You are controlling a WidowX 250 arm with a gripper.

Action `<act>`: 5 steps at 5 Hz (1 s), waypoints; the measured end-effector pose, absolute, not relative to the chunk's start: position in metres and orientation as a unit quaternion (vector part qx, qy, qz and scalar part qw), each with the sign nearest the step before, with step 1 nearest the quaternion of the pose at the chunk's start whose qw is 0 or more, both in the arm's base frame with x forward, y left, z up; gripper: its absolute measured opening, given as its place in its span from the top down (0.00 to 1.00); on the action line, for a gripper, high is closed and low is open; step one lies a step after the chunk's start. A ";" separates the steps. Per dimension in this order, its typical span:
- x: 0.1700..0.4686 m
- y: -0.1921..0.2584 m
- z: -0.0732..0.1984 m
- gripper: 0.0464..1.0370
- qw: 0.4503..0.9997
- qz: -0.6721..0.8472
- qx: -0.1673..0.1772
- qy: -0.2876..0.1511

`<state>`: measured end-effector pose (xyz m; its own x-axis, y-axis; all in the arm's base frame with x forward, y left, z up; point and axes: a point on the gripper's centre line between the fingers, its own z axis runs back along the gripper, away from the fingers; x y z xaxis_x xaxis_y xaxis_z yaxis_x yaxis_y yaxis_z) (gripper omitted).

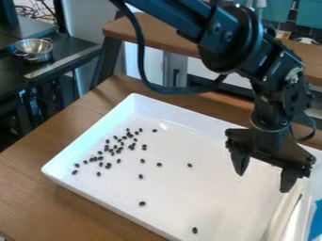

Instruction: Sweep into pile

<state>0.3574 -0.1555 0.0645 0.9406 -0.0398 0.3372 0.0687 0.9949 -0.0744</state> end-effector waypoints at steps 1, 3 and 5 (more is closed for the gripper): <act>0.355 -0.154 0.051 0.04 0.987 -0.026 -0.036 -0.153; 0.362 -0.161 0.039 0.04 0.989 -0.004 -0.034 -0.144; 0.361 -0.174 0.021 0.04 0.991 0.000 -0.030 -0.133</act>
<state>0.3606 -0.1741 0.0211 0.9646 0.0072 0.2638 0.0086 0.9982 -0.0587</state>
